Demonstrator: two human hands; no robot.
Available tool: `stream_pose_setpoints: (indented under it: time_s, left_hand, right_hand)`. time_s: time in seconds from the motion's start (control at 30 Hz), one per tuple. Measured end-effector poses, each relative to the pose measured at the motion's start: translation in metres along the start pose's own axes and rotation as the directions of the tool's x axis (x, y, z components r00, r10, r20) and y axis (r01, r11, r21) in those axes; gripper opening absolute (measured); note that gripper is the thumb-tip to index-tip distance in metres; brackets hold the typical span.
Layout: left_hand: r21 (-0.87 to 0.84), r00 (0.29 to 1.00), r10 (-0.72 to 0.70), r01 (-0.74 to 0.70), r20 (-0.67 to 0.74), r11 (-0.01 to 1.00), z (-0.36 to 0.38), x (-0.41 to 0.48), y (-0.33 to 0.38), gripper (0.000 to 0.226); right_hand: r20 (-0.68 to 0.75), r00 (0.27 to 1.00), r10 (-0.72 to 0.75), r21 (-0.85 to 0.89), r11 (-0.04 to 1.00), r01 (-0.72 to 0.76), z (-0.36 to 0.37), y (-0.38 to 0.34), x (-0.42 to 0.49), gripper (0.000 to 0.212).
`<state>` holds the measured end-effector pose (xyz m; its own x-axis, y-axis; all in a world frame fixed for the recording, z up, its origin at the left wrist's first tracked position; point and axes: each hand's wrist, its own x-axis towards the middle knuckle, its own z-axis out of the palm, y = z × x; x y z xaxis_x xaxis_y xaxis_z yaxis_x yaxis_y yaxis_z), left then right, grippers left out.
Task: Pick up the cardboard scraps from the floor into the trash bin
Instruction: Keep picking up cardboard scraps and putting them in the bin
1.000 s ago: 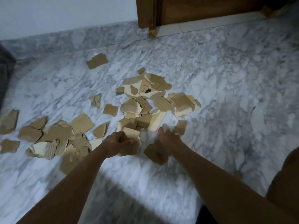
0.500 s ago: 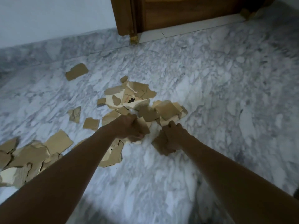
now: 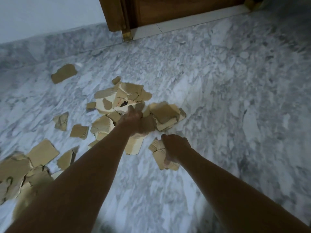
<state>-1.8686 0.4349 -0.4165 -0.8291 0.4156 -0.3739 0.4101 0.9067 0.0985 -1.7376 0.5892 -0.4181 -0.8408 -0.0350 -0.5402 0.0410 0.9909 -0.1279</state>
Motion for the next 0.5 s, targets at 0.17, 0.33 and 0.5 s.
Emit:
stream_pose_setpoints:
  time_s: [0.17,0.33,0.5]
  left_hand:
    - [-0.179,0.997,0.035,-0.046,-0.067,0.983,0.001,-0.014,-0.015,0.074]
    - [-0.574,0.931,-0.146,-0.079,-0.335,0.815,-0.015,-0.057,-0.035,0.046]
    - [-0.816,0.971,-0.204,0.015,-0.127,0.578,-0.023,-0.094,-0.063,0.024]
  right_hand:
    - [0.086,0.994,-0.073,0.029,0.997,0.071,-0.003,0.004,-0.009,0.083]
    - [0.021,0.996,-0.081,0.164,0.983,0.076,-0.01,-0.006,-0.007,0.09]
    - [-0.04,0.988,0.147,0.191,0.972,-0.136,0.0,-0.049,0.001,0.081]
